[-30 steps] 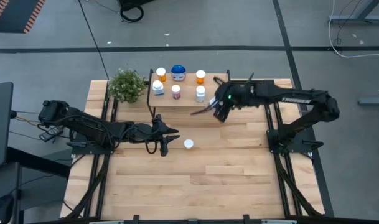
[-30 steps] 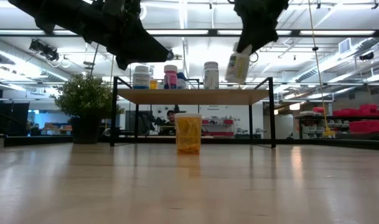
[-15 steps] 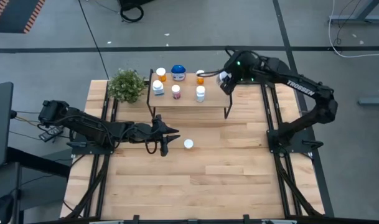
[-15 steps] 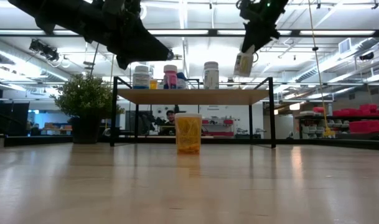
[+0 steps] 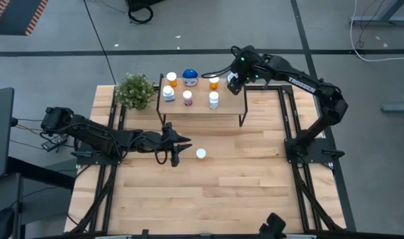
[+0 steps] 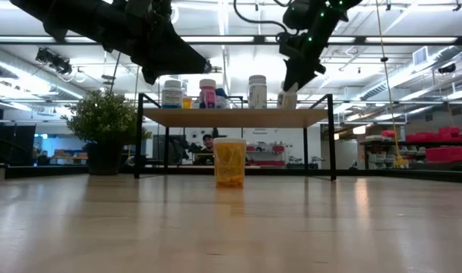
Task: Pick and place medicine bottles onto shelf by color
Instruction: Put the white pill bottle on the shelf
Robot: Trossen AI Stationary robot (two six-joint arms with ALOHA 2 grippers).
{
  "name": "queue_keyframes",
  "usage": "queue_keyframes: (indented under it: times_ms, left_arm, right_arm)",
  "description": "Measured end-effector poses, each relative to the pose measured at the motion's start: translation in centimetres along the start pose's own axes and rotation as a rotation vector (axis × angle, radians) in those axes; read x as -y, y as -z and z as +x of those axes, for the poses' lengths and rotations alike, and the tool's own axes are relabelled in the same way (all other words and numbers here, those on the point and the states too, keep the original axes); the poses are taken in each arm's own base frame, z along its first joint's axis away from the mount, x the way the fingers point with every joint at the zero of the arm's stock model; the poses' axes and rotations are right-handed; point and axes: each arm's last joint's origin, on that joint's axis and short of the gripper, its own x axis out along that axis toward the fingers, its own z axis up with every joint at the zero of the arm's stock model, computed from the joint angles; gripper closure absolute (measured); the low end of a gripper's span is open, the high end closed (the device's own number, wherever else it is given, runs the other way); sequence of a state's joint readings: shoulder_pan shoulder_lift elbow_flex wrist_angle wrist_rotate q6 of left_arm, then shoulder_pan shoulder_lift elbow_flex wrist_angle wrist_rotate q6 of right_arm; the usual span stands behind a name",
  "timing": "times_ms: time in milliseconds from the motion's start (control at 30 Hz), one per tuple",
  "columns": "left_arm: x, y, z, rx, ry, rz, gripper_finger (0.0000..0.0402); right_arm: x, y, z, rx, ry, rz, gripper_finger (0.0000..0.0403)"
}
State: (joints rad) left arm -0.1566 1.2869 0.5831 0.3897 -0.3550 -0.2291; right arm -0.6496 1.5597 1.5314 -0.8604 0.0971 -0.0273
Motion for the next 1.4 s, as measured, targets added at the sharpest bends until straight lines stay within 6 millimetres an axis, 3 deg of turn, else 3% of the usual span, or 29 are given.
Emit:
queue_keyframes:
  times_ms: [400, 800, 1067, 1400]
  left_arm:
    - [0.0, 0.0, 0.0, -0.004, -0.001, 0.001, 0.0294]
    - [0.0, 0.1, 0.0, -0.011, -0.003, 0.004, 0.0294]
    - [0.0, 0.1, 0.0, -0.014, -0.003, 0.005, 0.0294]
    - [0.0, 0.1, 0.0, -0.014, -0.003, 0.006, 0.0294]
  right_arm:
    - [2.0, 0.1, 0.6, -0.012, -0.017, 0.046, 0.0189]
    - [2.0, 0.2, 0.6, -0.018, -0.029, 0.025, 0.0188]
    - [2.0, 0.2, 0.6, -0.018, -0.029, 0.026, 0.0153]
    - [2.0, 0.2, 0.6, -0.018, -0.03, 0.026, 0.0148]
